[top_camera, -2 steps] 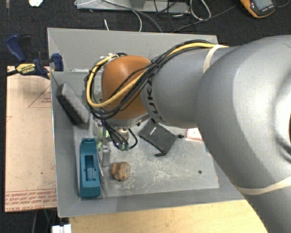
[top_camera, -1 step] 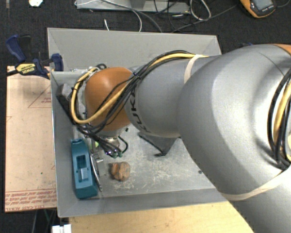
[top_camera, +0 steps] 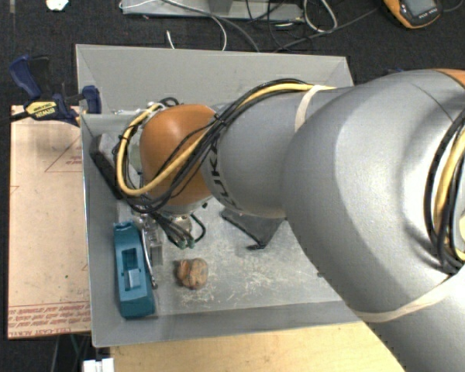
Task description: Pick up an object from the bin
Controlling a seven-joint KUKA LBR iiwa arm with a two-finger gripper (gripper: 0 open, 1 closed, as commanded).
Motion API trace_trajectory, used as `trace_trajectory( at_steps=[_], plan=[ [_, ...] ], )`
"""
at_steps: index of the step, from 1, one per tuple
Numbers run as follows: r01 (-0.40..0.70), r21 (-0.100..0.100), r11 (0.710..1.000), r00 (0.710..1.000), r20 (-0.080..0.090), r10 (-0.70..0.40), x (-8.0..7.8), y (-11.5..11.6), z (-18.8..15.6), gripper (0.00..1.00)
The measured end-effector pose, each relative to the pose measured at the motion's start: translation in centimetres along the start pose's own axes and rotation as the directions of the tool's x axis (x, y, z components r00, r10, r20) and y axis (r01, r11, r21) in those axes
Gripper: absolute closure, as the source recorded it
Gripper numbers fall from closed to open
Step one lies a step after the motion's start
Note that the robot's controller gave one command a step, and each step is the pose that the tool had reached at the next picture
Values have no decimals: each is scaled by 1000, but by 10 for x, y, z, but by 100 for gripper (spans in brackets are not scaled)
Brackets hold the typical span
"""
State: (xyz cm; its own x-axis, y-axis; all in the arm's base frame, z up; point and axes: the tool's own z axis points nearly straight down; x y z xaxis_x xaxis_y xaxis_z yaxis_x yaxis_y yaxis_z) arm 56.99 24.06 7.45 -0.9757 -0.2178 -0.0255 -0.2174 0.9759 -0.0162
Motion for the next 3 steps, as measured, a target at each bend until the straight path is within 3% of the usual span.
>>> trace_trajectory(
  at_steps=[1,3],
  plan=[
    [-19,1,1000,1000,0,19,1,-1,0,100],
    [-16,2,1000,1000,-2,16,0,-2,-48,100]
  ],
)
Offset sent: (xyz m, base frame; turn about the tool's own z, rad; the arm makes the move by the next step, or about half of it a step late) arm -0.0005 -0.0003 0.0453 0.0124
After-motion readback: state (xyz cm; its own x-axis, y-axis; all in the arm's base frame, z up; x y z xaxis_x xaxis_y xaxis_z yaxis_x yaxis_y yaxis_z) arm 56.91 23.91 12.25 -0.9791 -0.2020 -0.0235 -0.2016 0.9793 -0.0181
